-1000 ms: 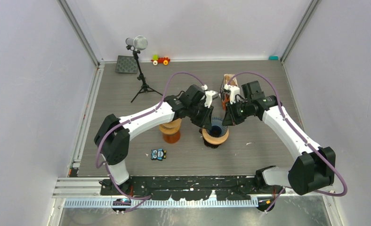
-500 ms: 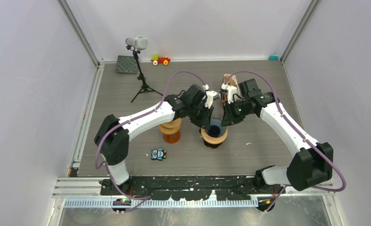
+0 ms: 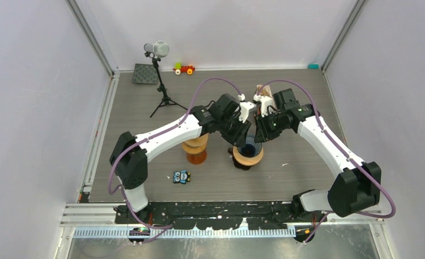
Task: Place the coffee filter in the dripper
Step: Place the coffee dripper in the dripper holder, then pick up the coffee filter from the coffee filter holder.
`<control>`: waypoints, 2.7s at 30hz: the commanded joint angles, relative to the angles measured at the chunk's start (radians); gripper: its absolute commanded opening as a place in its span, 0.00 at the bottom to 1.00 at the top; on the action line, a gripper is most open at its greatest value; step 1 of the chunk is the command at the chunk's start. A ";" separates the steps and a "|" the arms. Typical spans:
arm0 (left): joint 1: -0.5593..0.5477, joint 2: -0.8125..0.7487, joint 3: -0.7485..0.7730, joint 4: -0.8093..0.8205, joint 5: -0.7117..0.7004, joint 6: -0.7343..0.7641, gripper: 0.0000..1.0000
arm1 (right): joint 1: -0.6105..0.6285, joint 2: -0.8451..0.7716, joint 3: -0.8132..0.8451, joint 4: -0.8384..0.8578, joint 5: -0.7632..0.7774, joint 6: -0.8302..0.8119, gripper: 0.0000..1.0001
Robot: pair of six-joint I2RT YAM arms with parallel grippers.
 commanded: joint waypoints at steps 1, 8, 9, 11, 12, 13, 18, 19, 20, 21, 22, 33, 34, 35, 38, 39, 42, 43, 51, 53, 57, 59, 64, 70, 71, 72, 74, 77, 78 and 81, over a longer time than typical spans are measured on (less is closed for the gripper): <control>-0.004 0.000 0.038 -0.004 0.015 0.031 0.43 | -0.011 -0.013 0.048 0.011 0.009 -0.006 0.32; 0.004 -0.024 0.030 -0.008 -0.010 0.048 0.49 | -0.021 -0.027 0.075 0.000 0.005 -0.001 0.39; 0.005 -0.028 0.030 -0.008 -0.015 0.050 0.50 | -0.024 -0.029 0.080 -0.001 0.004 -0.001 0.41; 0.012 -0.039 0.028 -0.008 -0.027 0.055 0.51 | -0.032 -0.033 0.093 -0.002 0.004 0.001 0.43; 0.015 -0.043 0.025 -0.007 -0.030 0.056 0.52 | -0.038 -0.037 0.101 -0.002 0.003 0.003 0.45; 0.018 -0.049 0.023 -0.006 -0.031 0.056 0.52 | -0.045 -0.039 0.110 -0.004 0.002 0.004 0.46; 0.031 -0.081 0.013 -0.001 -0.045 0.065 0.61 | -0.099 -0.054 0.173 -0.005 -0.002 0.014 0.58; 0.034 -0.089 0.013 -0.001 -0.048 0.068 0.65 | -0.112 -0.053 0.189 -0.003 0.001 0.017 0.60; 0.037 -0.097 0.015 -0.001 -0.049 0.072 0.69 | -0.124 -0.051 0.205 0.003 0.008 0.024 0.62; 0.039 -0.105 0.017 0.001 -0.049 0.073 0.72 | -0.137 -0.050 0.221 0.010 0.017 0.031 0.64; 0.042 -0.113 0.020 0.002 -0.050 0.077 0.73 | -0.147 -0.048 0.239 0.020 0.031 0.036 0.65; 0.060 -0.213 0.027 0.012 -0.042 0.101 0.76 | -0.167 0.117 0.416 0.157 0.285 0.053 0.53; 0.060 -0.221 0.021 0.016 -0.039 0.104 0.76 | -0.167 0.139 0.433 0.163 0.286 0.053 0.52; 0.060 -0.229 0.017 0.019 -0.038 0.107 0.76 | -0.167 0.165 0.453 0.163 0.281 0.052 0.51; 0.060 -0.245 0.006 0.026 -0.040 0.117 0.76 | -0.165 0.238 0.514 0.162 0.278 0.049 0.50; 0.060 -0.250 0.002 0.029 -0.040 0.119 0.76 | -0.165 0.258 0.526 0.166 0.280 0.044 0.50; 0.061 -0.258 -0.008 0.036 -0.033 0.123 0.76 | -0.162 0.318 0.545 0.193 0.293 0.033 0.49; 0.062 -0.259 -0.008 0.036 -0.031 0.124 0.76 | -0.162 0.333 0.547 0.203 0.293 0.033 0.49; 0.065 -0.278 -0.023 0.041 -0.029 0.130 0.77 | -0.136 0.396 0.553 0.228 0.311 0.025 0.45; 0.067 -0.284 -0.028 0.043 -0.027 0.132 0.77 | -0.133 0.401 0.552 0.232 0.316 0.024 0.43; 0.069 -0.293 -0.039 0.050 -0.028 0.133 0.77 | -0.129 0.412 0.551 0.236 0.321 0.019 0.40; 0.071 -0.297 -0.042 0.050 -0.028 0.135 0.77 | -0.126 0.419 0.553 0.236 0.324 0.021 0.37; 0.072 -0.308 -0.051 0.054 -0.028 0.136 0.77 | -0.124 0.429 0.551 0.238 0.334 0.016 0.29; 0.074 -0.310 -0.052 0.057 -0.026 0.138 0.77 | -0.123 0.429 0.558 0.238 0.337 0.016 0.20; 0.074 -0.309 -0.052 0.056 -0.026 0.138 0.77 | -0.123 0.427 0.561 0.237 0.337 0.016 0.19; 0.074 -0.310 -0.051 0.055 -0.026 0.138 0.76 | -0.122 0.426 0.565 0.236 0.337 0.017 0.17; 0.074 -0.310 -0.052 0.056 -0.026 0.139 0.77 | -0.124 0.421 0.575 0.233 0.337 0.017 0.14; 0.074 -0.310 -0.053 0.056 -0.026 0.140 0.77 | -0.124 0.414 0.593 0.225 0.341 0.019 0.07; 0.073 -0.310 -0.054 0.055 -0.026 0.141 0.77 | -0.123 0.411 0.599 0.224 0.342 0.019 0.06; 0.076 -0.310 -0.055 0.056 -0.024 0.142 0.77 | -0.123 0.399 0.618 0.213 0.343 0.022 0.03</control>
